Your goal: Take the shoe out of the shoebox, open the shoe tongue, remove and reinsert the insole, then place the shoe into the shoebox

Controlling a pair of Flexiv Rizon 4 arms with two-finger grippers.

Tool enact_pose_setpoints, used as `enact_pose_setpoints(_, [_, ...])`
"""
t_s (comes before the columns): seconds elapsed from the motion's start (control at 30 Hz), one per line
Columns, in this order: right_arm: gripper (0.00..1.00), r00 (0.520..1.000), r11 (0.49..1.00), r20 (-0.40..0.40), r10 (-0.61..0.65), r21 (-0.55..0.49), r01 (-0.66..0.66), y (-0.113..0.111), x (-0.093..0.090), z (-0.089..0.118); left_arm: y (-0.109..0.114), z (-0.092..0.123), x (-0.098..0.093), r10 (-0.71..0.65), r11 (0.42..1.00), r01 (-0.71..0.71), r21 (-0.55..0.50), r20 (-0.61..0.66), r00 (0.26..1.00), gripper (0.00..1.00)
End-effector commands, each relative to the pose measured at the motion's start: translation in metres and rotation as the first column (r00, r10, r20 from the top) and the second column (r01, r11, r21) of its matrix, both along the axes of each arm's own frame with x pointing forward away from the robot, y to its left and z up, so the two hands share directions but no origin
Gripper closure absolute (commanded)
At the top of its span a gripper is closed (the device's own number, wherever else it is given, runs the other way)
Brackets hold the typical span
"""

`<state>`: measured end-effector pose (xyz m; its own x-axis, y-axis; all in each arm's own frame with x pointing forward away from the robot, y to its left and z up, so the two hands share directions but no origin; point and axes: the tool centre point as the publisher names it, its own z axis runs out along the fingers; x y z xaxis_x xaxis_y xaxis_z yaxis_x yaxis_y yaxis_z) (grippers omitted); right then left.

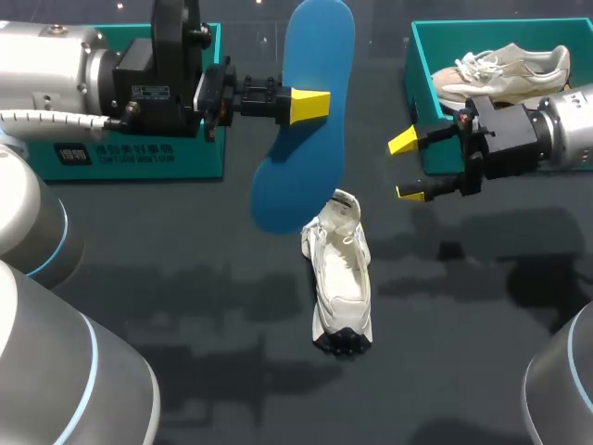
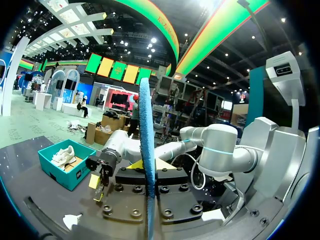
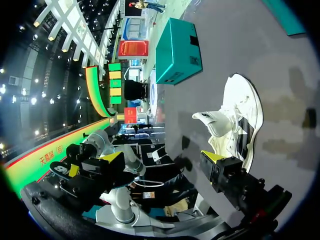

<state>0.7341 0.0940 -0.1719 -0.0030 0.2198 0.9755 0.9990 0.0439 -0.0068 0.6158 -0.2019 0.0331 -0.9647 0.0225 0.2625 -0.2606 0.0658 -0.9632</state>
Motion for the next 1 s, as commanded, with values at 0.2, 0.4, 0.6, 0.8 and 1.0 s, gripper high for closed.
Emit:
enact_pose_setpoints(0.2, [0.0, 1.0, 0.991, -0.017, -0.012, 0.134, 0.014, 0.006, 0.007, 0.009, 0.0, -0.001, -0.001, 0.001, 1.0, -0.001, 0.0, 0.0, 1.0, 1.0])
enact_pose_setpoints(0.4, [0.0, 1.0, 0.99, -0.022, -0.004, 0.143, 0.007, 0.011, 0.008, 0.022, 0.003, -0.008, 0.015, -0.003, 1.0, 0.003, 0.004, 0.146, 0.989, 1.0])
enact_pose_setpoints(0.6, [0.0, 1.0, 0.989, -0.018, 0.003, 0.149, -0.001, 0.011, 0.011, 0.029, 0.008, -0.023, 0.039, 0.008, 1.0, -0.014, 0.015, 0.313, 0.95, 1.0])
enact_pose_setpoints(0.8, [0.0, 1.0, 0.986, -0.026, -0.001, 0.167, 0.005, 0.009, 0.014, 0.032, 0.009, -0.028, 0.052, -0.014, 1.0, 0.006, 0.02, 0.465, 0.885, 1.0])
enact_pose_setpoints(1.0, [0.0, 1.0, 0.986, -0.026, -0.001, 0.167, 0.005, 0.009, 0.014, 0.032, 0.009, -0.028, 0.052, -0.014, 1.0, 0.006, 0.02, 0.465, 0.885, 1.0])
